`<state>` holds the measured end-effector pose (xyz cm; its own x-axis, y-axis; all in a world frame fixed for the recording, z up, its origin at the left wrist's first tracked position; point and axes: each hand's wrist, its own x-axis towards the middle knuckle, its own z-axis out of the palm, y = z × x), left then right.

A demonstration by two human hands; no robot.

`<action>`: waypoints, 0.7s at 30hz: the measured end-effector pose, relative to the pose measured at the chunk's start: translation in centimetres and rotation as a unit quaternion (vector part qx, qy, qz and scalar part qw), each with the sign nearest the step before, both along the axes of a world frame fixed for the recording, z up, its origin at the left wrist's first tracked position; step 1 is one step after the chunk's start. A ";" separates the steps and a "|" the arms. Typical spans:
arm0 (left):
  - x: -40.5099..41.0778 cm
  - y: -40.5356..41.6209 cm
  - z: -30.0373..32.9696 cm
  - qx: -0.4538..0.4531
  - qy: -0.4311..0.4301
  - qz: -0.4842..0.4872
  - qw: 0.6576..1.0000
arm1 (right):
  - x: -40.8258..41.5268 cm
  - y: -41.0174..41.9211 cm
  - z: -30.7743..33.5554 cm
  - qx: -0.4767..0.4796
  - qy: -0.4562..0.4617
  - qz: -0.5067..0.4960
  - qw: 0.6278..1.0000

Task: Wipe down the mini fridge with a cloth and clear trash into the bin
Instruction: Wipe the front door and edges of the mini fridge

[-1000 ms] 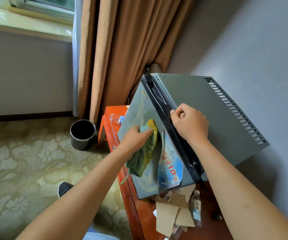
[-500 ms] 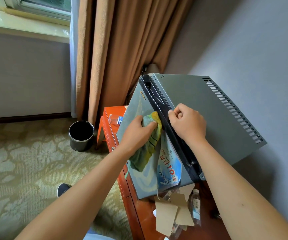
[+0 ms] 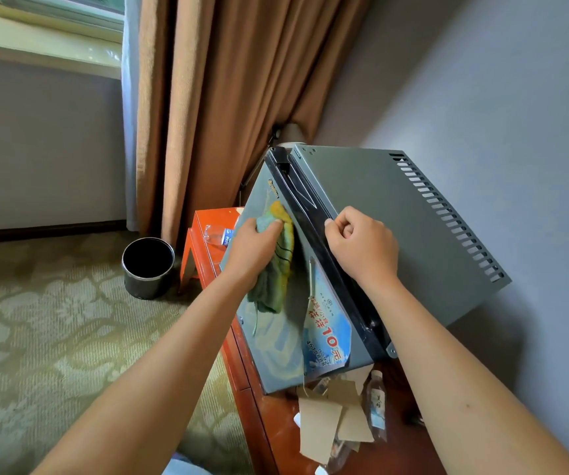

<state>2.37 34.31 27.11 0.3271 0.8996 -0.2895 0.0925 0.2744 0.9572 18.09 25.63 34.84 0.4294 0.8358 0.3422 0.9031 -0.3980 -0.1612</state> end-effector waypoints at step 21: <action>-0.7 5.5 -0.2 0.043 -0.002 -0.051 0.998 | -2.2 10.8 1.6 0.008 0.045 0.000 0.999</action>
